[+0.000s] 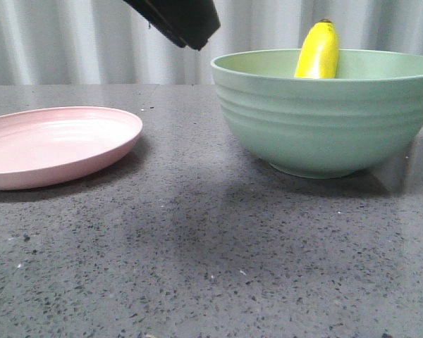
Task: Transfer banana from pink plate to green bowl
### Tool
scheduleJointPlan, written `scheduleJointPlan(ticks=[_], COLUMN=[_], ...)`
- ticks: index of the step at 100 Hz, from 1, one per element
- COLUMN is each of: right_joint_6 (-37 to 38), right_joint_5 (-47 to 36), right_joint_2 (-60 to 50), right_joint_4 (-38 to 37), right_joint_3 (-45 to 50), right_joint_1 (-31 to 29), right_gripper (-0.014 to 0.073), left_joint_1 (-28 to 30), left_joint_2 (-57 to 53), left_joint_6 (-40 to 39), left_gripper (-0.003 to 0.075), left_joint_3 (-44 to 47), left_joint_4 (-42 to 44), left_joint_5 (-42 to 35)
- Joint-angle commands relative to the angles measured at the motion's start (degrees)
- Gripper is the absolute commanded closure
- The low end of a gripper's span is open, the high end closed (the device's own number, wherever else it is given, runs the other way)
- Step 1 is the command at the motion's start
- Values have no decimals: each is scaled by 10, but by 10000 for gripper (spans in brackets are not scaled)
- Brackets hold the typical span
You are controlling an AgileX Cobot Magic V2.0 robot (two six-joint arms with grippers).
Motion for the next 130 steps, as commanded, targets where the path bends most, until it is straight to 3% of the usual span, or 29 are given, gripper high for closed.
scheduleJointPlan(ticks=[1,40,95,130], right_joint_6=[-4,-4,-4,-4], right_joint_5=[-8,-45,-133,-93], right_joint_2=[-41,-271,-648,-638], right_joint_4=[-7,-7,-37,-45], right_joint_3=[-9,176,431,436], right_joint_1=[-4,-4,-4,-5], right_gripper=[664,664,664,664], left_joint_1=[-3,-3,-3,-3], left_joint_2=[-20,-134,-556,-683], left_joint_6=[-9,-9,-9,-9], left_gripper=[741,741,741,741], left_joint_3=[-15,50,425,532], left_joint_4=[-7,-7,-7,-2], left_joint_5=[-17,-58,-324,-344])
